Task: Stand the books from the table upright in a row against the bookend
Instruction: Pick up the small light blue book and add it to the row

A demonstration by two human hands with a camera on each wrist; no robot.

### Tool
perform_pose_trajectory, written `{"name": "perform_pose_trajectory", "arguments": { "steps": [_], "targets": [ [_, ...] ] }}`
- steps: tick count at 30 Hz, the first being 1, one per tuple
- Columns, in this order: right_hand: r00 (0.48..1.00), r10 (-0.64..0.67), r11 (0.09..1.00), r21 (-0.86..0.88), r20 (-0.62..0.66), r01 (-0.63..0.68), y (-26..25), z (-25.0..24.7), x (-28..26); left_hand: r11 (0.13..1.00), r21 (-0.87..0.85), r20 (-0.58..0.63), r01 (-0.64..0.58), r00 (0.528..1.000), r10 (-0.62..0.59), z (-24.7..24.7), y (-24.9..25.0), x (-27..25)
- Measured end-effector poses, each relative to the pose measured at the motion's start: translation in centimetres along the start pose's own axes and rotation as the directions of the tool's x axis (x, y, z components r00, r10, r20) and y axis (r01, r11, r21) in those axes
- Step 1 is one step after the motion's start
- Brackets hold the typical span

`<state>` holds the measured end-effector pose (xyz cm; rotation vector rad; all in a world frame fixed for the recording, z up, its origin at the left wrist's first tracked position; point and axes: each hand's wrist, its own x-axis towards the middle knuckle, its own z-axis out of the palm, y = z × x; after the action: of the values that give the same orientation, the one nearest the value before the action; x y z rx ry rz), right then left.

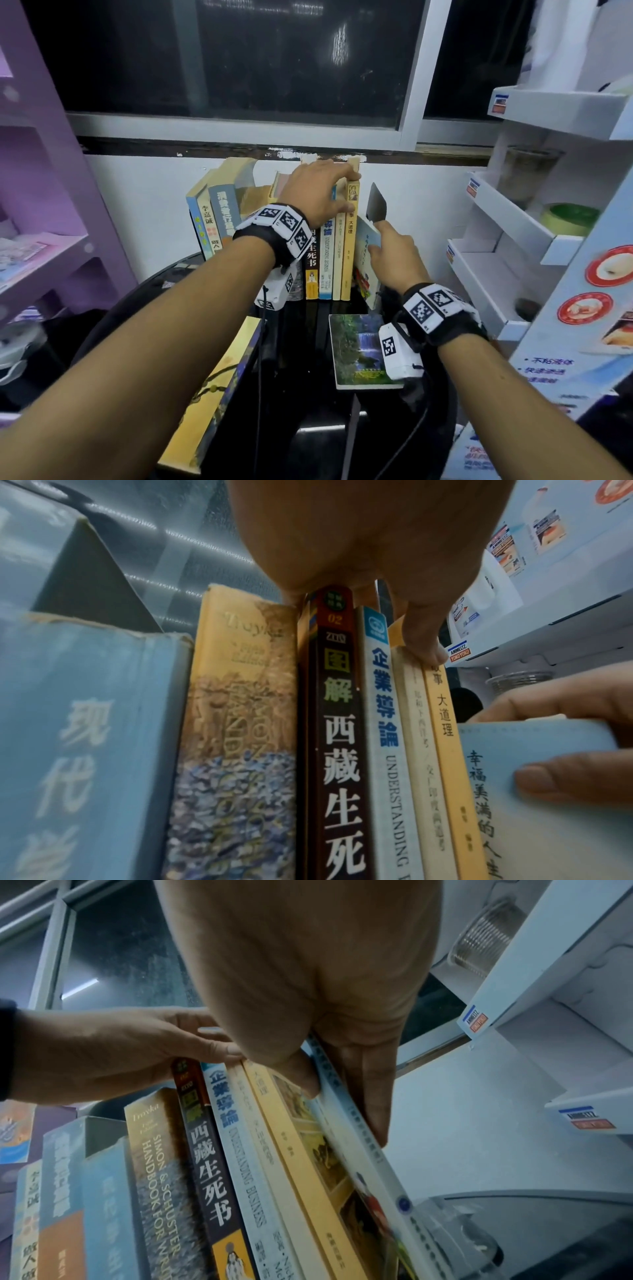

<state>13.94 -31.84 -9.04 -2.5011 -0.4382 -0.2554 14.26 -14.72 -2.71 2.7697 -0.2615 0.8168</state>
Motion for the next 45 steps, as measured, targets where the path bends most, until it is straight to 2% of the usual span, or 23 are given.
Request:
{"name": "perform_pose_trajectory", "arguments": {
  "steps": [7,21,28,38,45],
  "targets": [
    [1.0,-0.018,0.996,0.083,0.013,0.017,0.0,1.7,1.0,1.0,-0.004,-0.03,0.024,0.999,-0.024,0.1,0.0,-0.4],
    [0.962,-0.074,0.983,0.183,0.264,0.025,0.5,1.3,2.0,0.999,0.005,-0.057,0.04,0.998,-0.04,0.2,0.2,-0.7],
    [0.967,-0.055,0.978,0.209,0.25,0.001,1.0,2.3,2.4,0.998,-0.004,-0.043,0.057,0.997,-0.057,0.4,0.2,-0.7],
    [0.979,-0.085,0.963,0.269,0.187,0.032,2.1,3.6,2.8,0.999,-0.002,-0.053,0.042,0.998,-0.042,0.3,0.3,-0.6],
    [0.976,-0.091,0.963,0.267,0.2,0.036,2.4,3.6,2.8,0.999,-0.011,-0.078,0.031,0.996,-0.032,0.5,0.2,-0.6]
  ]
}}
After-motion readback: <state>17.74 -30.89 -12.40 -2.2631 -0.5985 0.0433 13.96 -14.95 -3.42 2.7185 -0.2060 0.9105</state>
